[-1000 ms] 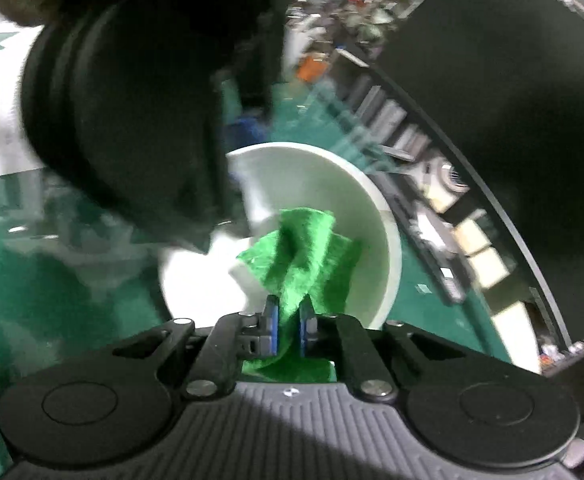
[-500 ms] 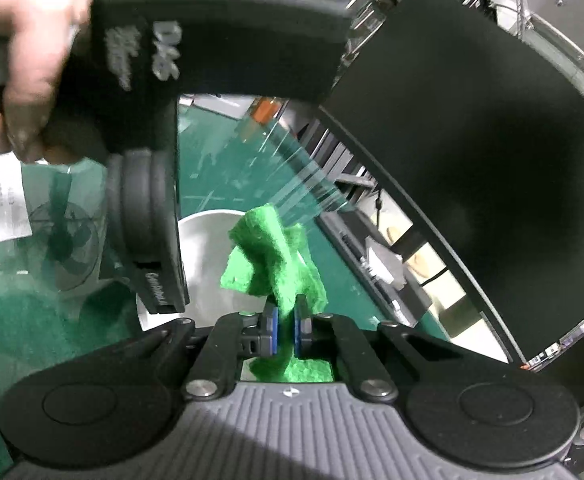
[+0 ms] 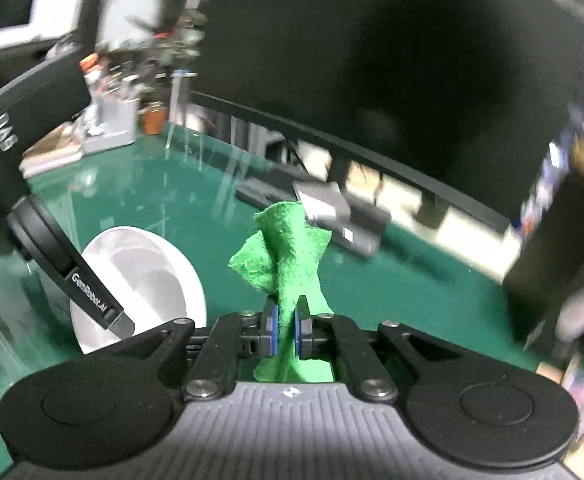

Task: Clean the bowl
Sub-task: 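Lift the green cloth out of the bowl with the right gripper, then set the bowl down with the left gripper while the right gripper drops the cloth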

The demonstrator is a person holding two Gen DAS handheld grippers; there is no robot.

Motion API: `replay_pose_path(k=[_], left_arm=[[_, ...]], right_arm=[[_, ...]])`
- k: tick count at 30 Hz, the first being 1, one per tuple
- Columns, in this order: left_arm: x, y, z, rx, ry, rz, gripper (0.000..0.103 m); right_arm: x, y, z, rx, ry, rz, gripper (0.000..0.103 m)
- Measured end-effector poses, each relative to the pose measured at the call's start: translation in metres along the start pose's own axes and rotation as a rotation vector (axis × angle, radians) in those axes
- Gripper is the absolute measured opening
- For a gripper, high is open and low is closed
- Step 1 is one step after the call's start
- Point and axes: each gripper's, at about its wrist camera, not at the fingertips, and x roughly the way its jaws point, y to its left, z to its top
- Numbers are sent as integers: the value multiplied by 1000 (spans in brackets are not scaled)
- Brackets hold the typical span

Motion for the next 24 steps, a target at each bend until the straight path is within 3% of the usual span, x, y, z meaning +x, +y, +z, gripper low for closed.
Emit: replay_pose_path(k=[10, 11, 13, 17, 22, 24], left_arm=[[5, -6, 17, 5, 22, 22, 40], [4, -8, 20, 7, 18, 18, 40], [5, -11, 25, 22, 20, 34, 40], [9, -13, 29, 33, 23, 44, 41], [14, -19, 34, 57, 35, 58, 49], [14, -19, 34, 61, 50, 57, 48]], right_arm=[[24, 5, -25, 143, 169, 30, 6], [27, 3, -25, 153, 179, 24, 11], [25, -1, -25, 185, 177, 27, 36], [26, -10, -24, 223, 173, 5, 46], [9, -22, -23, 312, 90, -61, 83], [7, -25, -22, 344, 66, -44, 83]])
